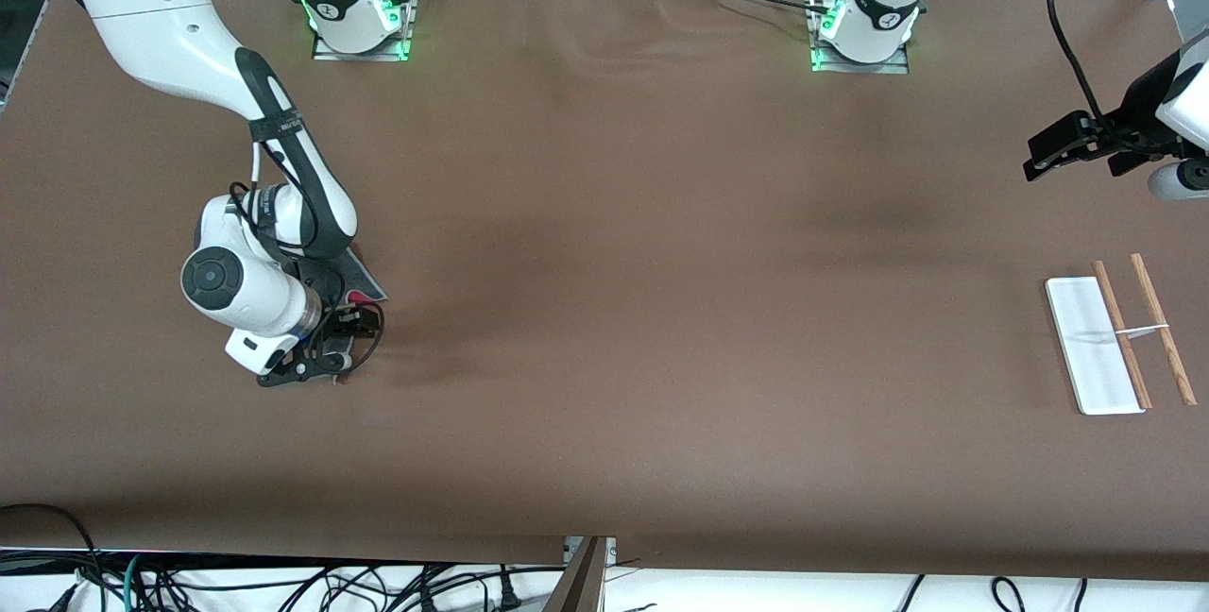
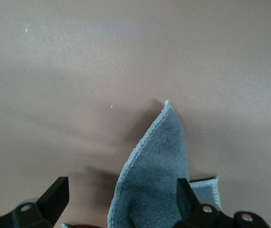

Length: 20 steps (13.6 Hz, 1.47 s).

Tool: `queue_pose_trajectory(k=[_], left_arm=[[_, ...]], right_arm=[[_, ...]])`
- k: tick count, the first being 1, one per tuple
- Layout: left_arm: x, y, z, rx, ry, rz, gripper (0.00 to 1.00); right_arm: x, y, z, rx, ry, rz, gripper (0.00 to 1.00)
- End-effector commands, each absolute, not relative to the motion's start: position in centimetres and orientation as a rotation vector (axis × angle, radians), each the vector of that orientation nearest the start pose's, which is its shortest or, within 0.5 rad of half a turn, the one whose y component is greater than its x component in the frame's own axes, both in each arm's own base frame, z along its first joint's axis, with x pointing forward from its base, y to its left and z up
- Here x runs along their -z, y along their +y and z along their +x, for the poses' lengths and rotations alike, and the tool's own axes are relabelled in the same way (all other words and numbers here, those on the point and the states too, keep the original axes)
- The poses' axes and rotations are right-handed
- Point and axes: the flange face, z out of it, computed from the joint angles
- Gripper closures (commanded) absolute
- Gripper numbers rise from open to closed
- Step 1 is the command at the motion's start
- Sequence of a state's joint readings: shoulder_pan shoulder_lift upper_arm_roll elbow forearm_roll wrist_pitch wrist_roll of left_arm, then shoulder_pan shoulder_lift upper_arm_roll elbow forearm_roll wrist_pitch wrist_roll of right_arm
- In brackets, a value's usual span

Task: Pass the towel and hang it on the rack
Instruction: 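Reach the right gripper down to the grey towel's raised corner, then close the right gripper on the grey towel's corner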

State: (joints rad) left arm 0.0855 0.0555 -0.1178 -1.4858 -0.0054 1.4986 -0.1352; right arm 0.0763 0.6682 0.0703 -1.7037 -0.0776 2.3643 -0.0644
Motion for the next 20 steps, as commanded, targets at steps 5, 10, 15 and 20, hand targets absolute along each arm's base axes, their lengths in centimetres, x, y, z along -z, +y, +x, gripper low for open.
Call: queue_pose_trajectory(k=[5, 10, 15, 20], left_arm=[[-63.24, -1.16, 56.88, -0.052, -0.169, -3.151, 0.0], [-63.24, -1.4, 56.87, -0.052, -0.164, -3.15, 0.0], [-63.25, -1.57, 56.88, -0.05, -0.159, -3.15, 0.0], [-63.25, -1.16, 56.89, -0.05, -0.171, -3.151, 0.0]], right_arm=[[-19.71, 8.8, 65.7, -0.053, -0.411, -3.151, 0.15], [-20.53, 9.29, 65.44, -0.104, -0.421, -3.157, 0.48], [-20.47, 9.18, 65.37, -0.116, -0.423, -3.158, 0.5], [-20.37, 9.26, 65.25, -0.126, -0.423, -3.159, 0.48]])
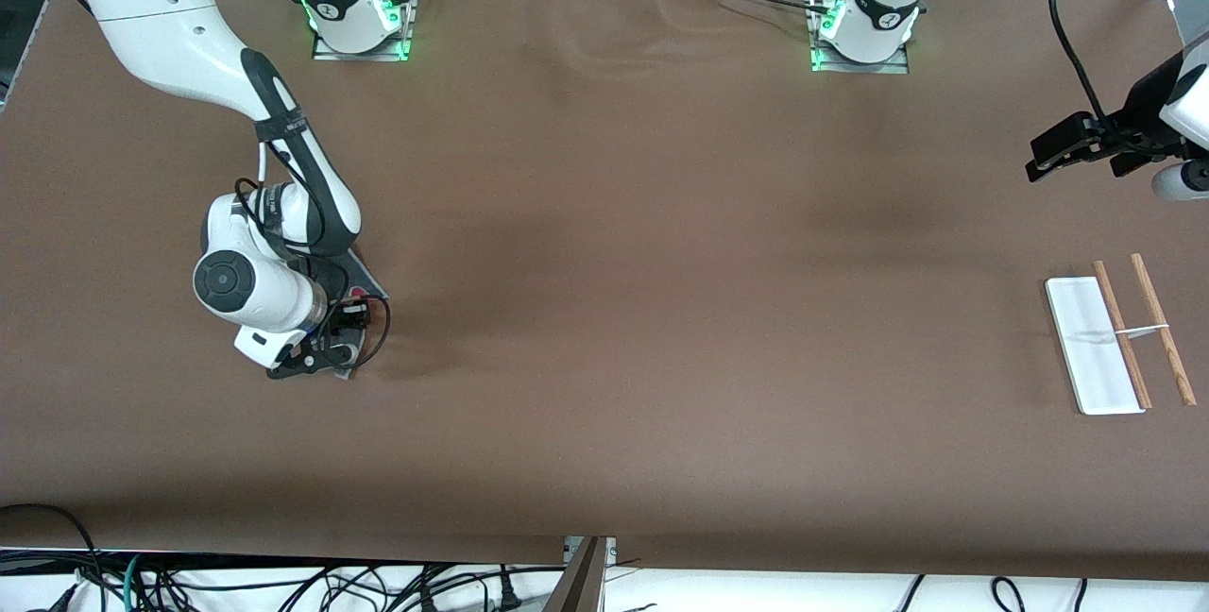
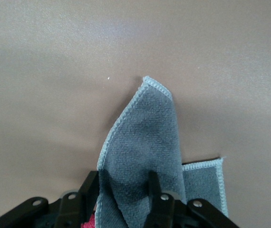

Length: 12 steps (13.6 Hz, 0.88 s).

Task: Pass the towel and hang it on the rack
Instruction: 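Close the right gripper on the grey towel's corner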

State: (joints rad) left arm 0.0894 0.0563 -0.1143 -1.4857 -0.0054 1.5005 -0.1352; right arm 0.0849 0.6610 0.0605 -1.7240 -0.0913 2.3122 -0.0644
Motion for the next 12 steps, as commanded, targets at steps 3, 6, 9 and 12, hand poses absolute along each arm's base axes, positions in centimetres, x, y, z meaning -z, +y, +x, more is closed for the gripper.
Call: queue_pose_trajectory(k=[3, 6, 9, 12], left_arm=[[-63.3, -1.9, 56.9, -0.05, -0.15, -3.152, 0.0], [-63.2, -2.3, 56.9, -0.045, -0.142, -3.152, 0.0], [-63.3, -2.1, 56.9, -0.043, -0.147, -3.153, 0.0], [-63.3, -3.1, 56.9, -0.038, -0.118, -3.155, 0.0]], right_arm=[[-20.5, 10.0, 65.2, -0.128, -0.431, -3.157, 0.3], [-20.4, 10.2, 65.1, -0.13, -0.438, -3.158, 0.31], [-20.1, 10.0, 65.0, -0.14, -0.447, -3.158, 0.45], [-19.7, 10.0, 64.9, -0.15, -0.453, -3.159, 0.45]])
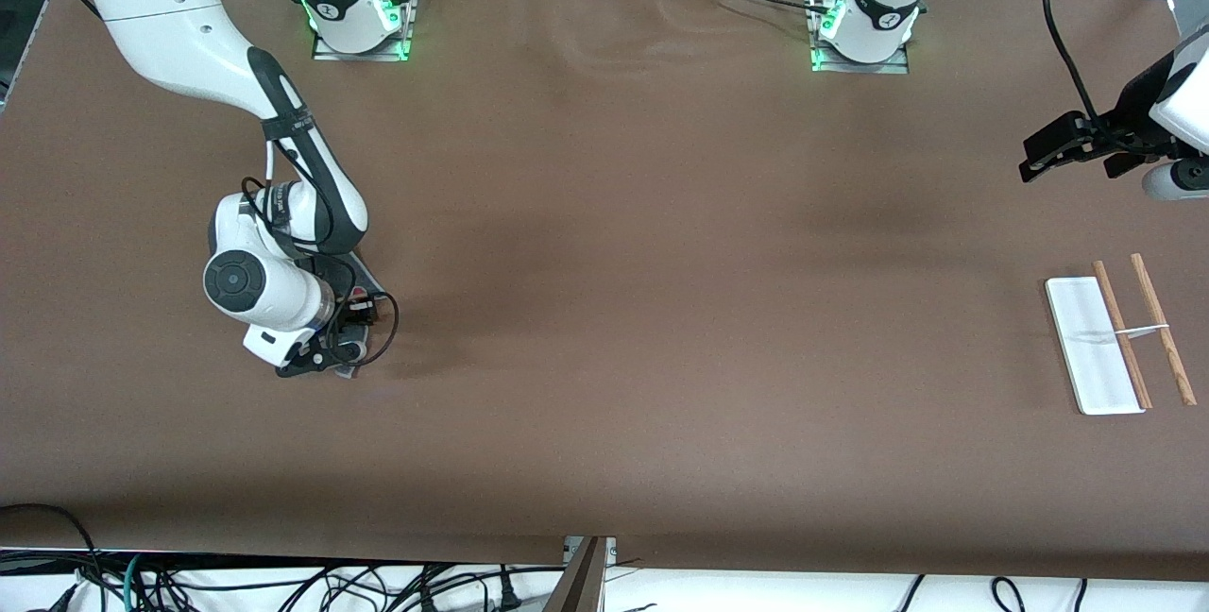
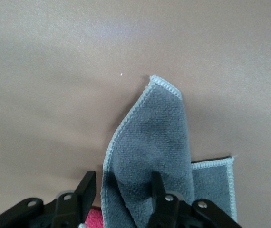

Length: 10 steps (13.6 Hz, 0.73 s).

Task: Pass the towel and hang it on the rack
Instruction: 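Close the right gripper on the grey towel's corner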

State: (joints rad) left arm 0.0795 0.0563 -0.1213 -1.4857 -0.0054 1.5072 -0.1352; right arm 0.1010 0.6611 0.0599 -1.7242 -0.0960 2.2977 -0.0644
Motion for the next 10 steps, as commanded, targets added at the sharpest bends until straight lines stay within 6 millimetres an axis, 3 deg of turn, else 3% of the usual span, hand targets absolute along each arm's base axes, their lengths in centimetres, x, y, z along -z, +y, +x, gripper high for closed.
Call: queue_pose_trajectory(k=[1, 4, 7, 10], left_arm=[[-63.2, -4.2, 57.0, -0.026, -0.09, -3.156, 0.0], [-63.1, -3.5, 57.3, -0.019, -0.109, -3.156, 0.0], [-63.1, -2.9, 57.3, -0.016, -0.123, -3.153, 0.0], [-63.1, -2.1, 57.4, -0.016, -0.145, -3.154, 0.0]], right_arm=[[-19.5, 9.9, 64.8, -0.157, -0.454, -3.159, 0.45], [-19.1, 9.6, 64.5, -0.172, -0.449, -3.161, 0.52], [-19.0, 9.6, 64.4, -0.177, -0.456, -3.161, 0.71], [-19.3, 9.5, 64.3, -0.219, -0.454, -3.162, 0.97]])
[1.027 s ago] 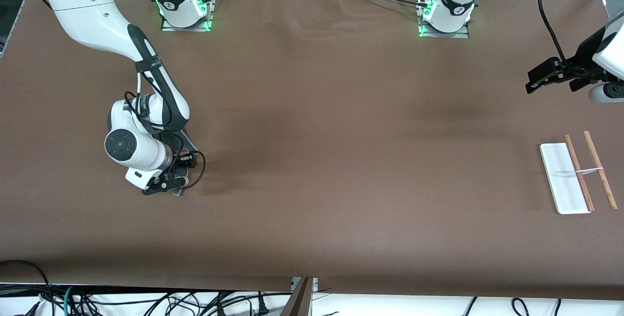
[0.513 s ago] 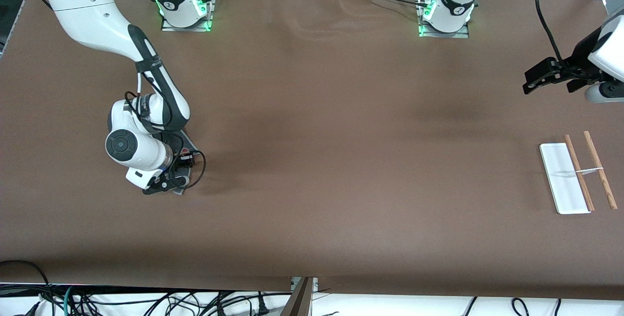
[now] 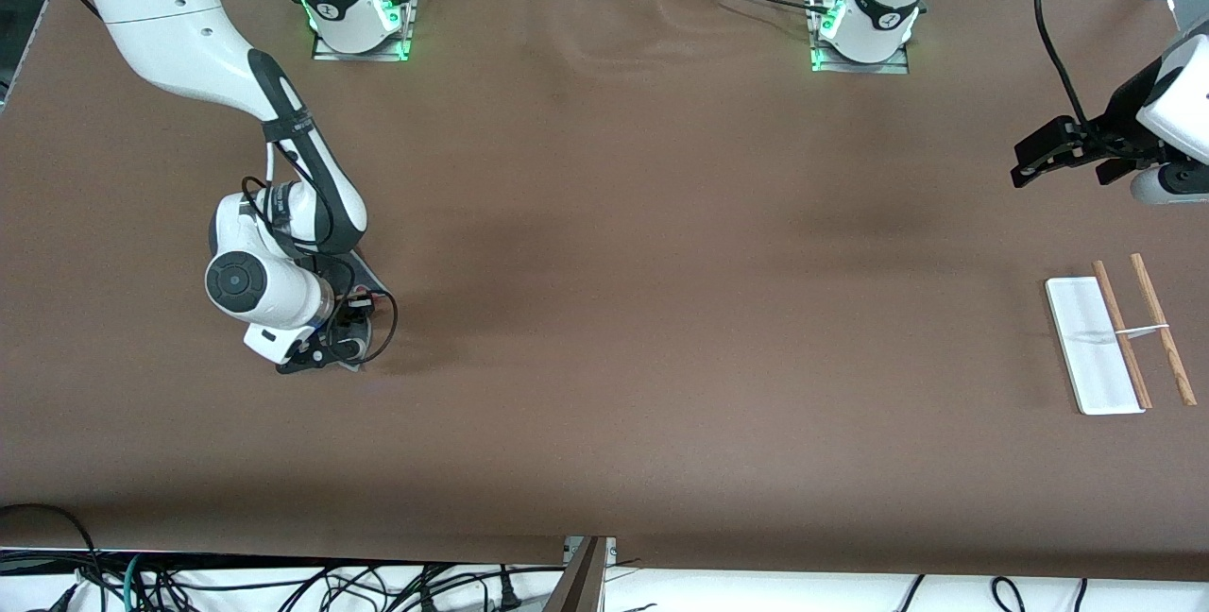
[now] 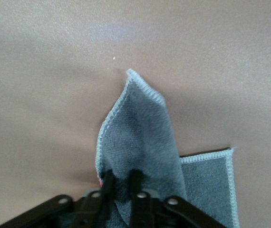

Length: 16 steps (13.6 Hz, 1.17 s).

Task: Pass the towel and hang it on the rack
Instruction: 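Close the right gripper on the grey towel's corner, then lift the grey towel with the right gripper toward the table middle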

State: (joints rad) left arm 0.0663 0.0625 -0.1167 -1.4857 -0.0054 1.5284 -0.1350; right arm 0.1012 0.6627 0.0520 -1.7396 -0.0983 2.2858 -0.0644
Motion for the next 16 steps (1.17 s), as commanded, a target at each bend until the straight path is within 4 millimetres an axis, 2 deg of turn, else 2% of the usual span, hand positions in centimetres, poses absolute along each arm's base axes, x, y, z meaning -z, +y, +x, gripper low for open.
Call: queue_pose_trajectory(k=[1, 2, 3, 5, 6, 7, 9, 13, 15, 16], left_arm=[[-63.1, -1.6, 57.4, -0.018, -0.16, -3.151, 0.0], [-63.1, -1.5, 57.4, -0.018, -0.162, -3.151, 0.0], [-63.1, -1.4, 57.4, -0.018, -0.162, -3.15, 0.0], [-63.1, -1.3, 57.4, -0.018, -0.167, -3.151, 0.0], [-63.1, -1.3, 57.4, -0.018, -0.167, -3.151, 0.0], [-63.1, -1.3, 57.4, -0.018, -0.167, -3.151, 0.0], [-63.1, -1.3, 57.4, -0.018, -0.167, -3.151, 0.0], [-63.0, -1.3, 57.4, -0.02, -0.167, -3.151, 0.0], [-63.0, -1.3, 57.4, -0.02, -0.167, -3.151, 0.0], [-63.1, -1.3, 57.4, -0.018, -0.167, -3.151, 0.0]], right_arm=[[-19.7, 9.5, 64.4, -0.219, -0.455, -3.163, 1.0], [-20.7, 9.5, 64.5, -0.217, -0.456, -3.164, 1.0], [-22.5, 9.6, 65.0, -0.222, -0.454, -3.166, 1.0], [-27.6, 9.9, 66.2, -0.299, -0.43, -3.162, 1.0], [-30.3, 10.9, 66.6, -0.341, -0.439, -3.151, 1.0], [-33.2, 12.6, 66.9, -0.355, -0.469, -3.134, 1.0], [-37.7, 15.7, 66.8, -0.338, -0.506, -3.103, 1.0], [-45.2, 22.3, 65.4, -0.164, -0.499, -3.012, 1.0], [-47.4, 26.4, 64.4, -0.098, -0.578, -2.973, 1.0], [-48.3, 27.5, 64.1, -0.069, -0.591, -2.962, 1.0]])
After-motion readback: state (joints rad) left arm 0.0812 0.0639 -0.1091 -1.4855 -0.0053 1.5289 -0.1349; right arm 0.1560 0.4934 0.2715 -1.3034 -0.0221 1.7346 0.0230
